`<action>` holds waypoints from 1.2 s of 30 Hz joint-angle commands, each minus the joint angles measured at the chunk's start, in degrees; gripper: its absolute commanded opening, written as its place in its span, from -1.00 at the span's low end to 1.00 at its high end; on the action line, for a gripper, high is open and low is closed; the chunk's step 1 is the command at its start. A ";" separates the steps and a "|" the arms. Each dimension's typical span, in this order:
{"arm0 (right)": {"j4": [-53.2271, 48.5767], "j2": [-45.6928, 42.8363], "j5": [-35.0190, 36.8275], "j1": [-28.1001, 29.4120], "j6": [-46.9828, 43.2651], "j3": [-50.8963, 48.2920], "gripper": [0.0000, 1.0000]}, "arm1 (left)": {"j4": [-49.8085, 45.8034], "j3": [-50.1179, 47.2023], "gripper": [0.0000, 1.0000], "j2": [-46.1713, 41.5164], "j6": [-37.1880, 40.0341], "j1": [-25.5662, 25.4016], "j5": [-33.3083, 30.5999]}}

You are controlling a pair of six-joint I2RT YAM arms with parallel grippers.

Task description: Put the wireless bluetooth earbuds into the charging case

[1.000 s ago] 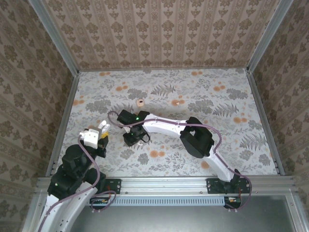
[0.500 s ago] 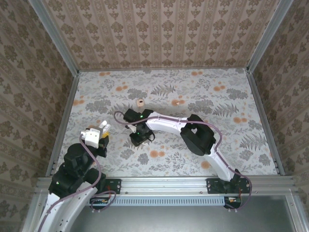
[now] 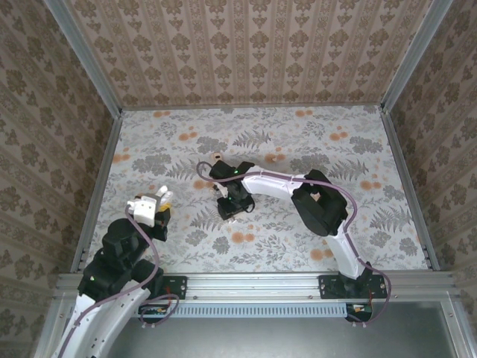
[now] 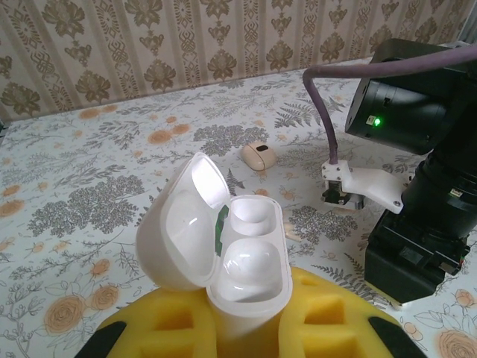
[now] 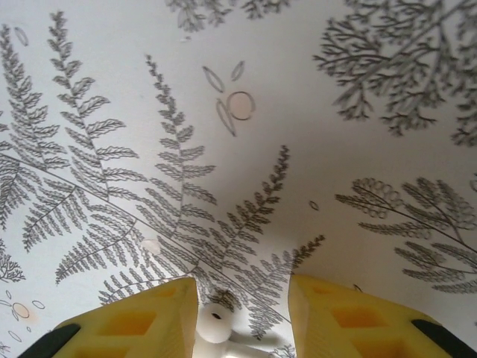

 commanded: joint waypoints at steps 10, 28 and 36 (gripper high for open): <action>1.47 -7.41 -1.10 -0.56 -1.84 -4.95 -0.21 | 2.81 -1.14 -1.00 1.10 -2.43 -0.05 1.32; 2.19 -5.00 -3.46 -1.94 -1.87 -8.04 -0.71 | 3.53 -1.69 -1.00 1.43 -3.62 -0.04 1.72; 5.83 -6.32 -7.78 -1.44 0.74 -14.80 -0.79 | 3.99 -1.78 -1.00 2.53 -4.27 -0.05 2.46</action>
